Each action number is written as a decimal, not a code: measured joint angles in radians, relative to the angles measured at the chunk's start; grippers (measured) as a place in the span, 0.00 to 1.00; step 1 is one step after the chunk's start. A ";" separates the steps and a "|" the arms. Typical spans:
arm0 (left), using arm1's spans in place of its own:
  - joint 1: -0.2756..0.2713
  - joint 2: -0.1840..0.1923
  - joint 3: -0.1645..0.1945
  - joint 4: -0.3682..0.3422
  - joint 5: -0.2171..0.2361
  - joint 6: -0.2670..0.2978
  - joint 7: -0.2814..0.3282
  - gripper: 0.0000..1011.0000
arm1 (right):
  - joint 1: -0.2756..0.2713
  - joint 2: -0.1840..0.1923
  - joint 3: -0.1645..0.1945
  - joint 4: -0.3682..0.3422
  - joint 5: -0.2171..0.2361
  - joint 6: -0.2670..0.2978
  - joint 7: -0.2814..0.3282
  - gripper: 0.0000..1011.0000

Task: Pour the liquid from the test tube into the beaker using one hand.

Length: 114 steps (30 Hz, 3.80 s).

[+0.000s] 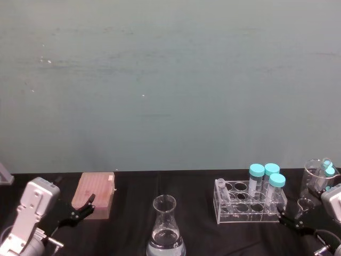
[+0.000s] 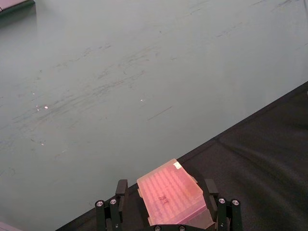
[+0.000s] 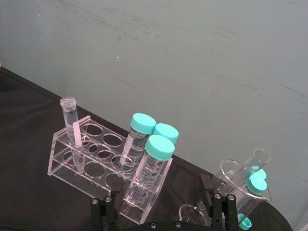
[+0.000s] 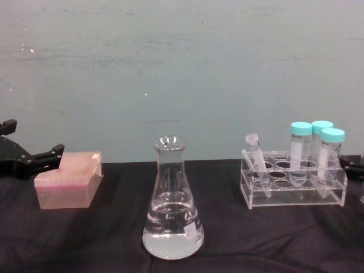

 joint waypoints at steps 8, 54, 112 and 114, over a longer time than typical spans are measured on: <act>0.000 0.000 0.000 0.000 0.000 0.000 0.000 0.99 | 0.000 0.000 0.000 0.000 0.000 0.000 0.000 0.99; 0.000 0.000 0.000 0.000 0.000 0.000 0.000 0.99 | 0.000 0.000 0.000 0.000 0.000 0.000 0.000 0.99; 0.000 0.000 0.000 0.000 0.000 0.000 0.000 0.99 | 0.223 -0.141 -0.085 0.158 -0.096 -0.095 0.318 0.99; 0.000 0.000 0.000 0.000 0.000 0.000 0.000 0.99 | 0.238 -0.155 -0.092 0.181 -0.112 -0.088 0.323 0.99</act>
